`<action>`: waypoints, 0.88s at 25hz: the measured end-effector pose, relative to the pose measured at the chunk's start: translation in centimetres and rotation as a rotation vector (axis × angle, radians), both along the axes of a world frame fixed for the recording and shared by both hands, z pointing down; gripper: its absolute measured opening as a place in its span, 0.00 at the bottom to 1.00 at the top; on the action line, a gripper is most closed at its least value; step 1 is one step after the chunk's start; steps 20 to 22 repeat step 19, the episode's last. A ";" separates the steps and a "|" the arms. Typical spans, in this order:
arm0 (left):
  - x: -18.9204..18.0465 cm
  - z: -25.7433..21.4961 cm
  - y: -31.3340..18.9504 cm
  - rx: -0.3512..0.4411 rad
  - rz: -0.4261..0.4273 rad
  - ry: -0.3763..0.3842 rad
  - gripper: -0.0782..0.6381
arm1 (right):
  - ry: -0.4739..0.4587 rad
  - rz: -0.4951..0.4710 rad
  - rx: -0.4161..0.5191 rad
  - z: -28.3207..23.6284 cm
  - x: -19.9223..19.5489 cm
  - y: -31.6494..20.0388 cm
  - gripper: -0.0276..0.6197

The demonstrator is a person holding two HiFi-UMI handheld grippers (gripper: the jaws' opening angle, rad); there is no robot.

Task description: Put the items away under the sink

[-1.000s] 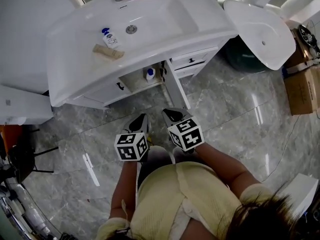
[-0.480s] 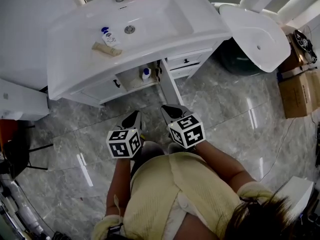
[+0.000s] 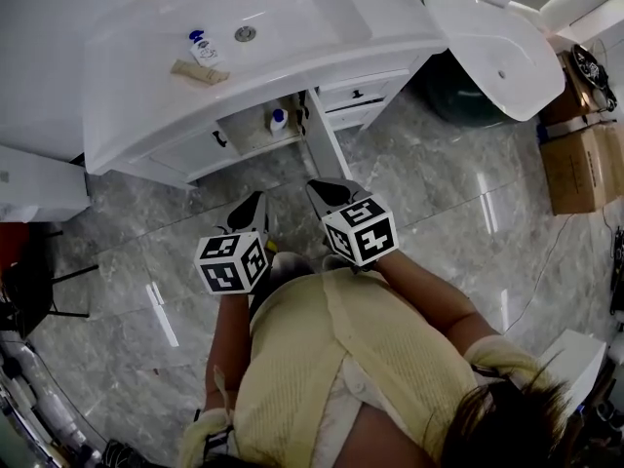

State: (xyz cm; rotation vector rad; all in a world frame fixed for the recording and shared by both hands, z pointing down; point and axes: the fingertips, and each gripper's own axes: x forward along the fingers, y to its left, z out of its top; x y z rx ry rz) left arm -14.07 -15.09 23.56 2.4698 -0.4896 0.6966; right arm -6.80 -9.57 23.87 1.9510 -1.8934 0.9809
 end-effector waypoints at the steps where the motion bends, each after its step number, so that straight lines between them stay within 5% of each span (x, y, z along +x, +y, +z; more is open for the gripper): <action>1: -0.2 0.0 0.1 -0.001 -0.003 0.000 0.18 | 0.000 -0.004 0.001 0.0 -0.1 0.0 0.08; 22: -2.2 0.9 0.4 -0.067 -0.009 0.054 0.17 | -0.019 0.004 -0.022 1.3 -1.4 -0.8 0.08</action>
